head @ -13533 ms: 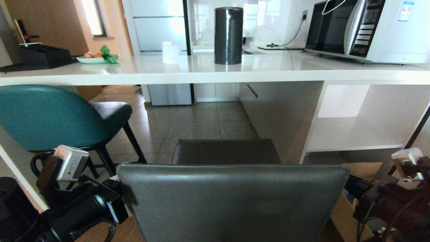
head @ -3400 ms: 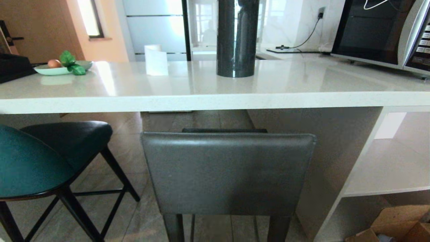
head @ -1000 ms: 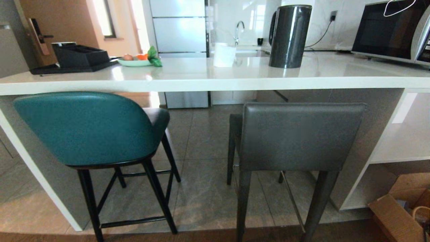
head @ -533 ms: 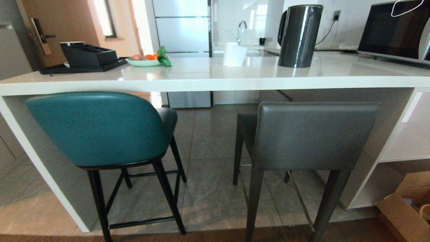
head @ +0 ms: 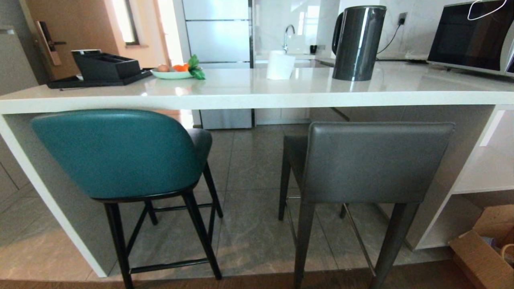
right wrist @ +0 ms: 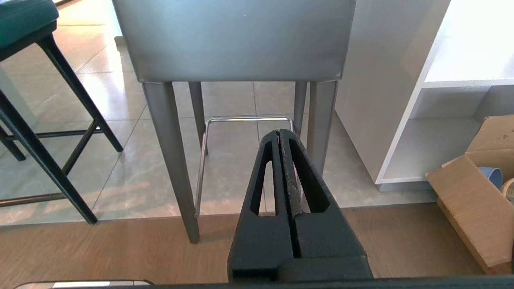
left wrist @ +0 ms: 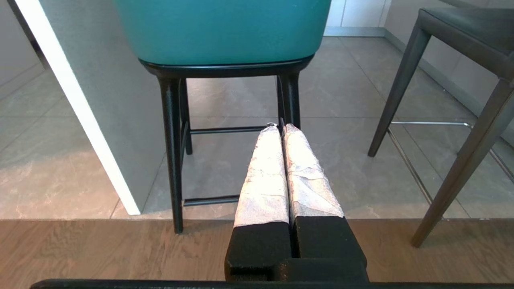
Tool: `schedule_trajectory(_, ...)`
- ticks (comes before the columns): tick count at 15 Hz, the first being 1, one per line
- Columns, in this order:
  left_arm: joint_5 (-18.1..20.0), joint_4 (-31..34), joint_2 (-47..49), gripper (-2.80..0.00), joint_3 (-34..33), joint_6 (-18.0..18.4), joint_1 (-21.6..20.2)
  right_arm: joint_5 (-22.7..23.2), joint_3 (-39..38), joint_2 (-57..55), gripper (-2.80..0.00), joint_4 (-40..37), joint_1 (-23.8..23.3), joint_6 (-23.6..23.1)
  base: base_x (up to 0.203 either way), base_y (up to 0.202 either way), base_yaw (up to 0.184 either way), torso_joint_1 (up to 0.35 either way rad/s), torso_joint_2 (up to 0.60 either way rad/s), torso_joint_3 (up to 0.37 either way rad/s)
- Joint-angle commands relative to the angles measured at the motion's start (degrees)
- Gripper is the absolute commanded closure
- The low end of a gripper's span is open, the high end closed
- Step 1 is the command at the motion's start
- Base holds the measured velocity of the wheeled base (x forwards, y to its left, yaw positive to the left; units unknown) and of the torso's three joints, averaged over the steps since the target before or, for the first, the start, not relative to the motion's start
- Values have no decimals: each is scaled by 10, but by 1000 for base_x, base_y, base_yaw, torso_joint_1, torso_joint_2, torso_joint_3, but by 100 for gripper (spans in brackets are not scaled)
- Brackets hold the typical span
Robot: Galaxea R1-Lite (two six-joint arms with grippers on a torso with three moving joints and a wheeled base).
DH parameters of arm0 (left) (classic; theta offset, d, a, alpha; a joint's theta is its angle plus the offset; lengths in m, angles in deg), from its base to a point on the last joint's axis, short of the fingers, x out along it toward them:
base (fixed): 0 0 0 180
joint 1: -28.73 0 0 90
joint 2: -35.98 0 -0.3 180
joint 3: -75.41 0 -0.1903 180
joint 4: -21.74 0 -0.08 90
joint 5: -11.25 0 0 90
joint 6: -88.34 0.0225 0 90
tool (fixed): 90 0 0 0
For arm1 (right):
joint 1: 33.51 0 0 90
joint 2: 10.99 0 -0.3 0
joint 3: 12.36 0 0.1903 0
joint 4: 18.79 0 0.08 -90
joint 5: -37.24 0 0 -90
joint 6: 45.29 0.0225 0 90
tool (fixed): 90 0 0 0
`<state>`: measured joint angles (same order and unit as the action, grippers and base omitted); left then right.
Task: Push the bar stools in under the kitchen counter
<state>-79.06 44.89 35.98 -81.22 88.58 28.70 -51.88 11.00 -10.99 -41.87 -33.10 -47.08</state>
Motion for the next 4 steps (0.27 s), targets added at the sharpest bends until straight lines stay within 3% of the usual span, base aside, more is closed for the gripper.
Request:
schedule_trajectory(1,0,0,0,0,-2,0,-1,0,-2,-1,0,1,0,4,0,0,0,0,0,0)
schedule_trajectory(4,0,0,0,0,-2,0,0,0,-2,-1,0,1,0,5,0,0,0,0,0,0)
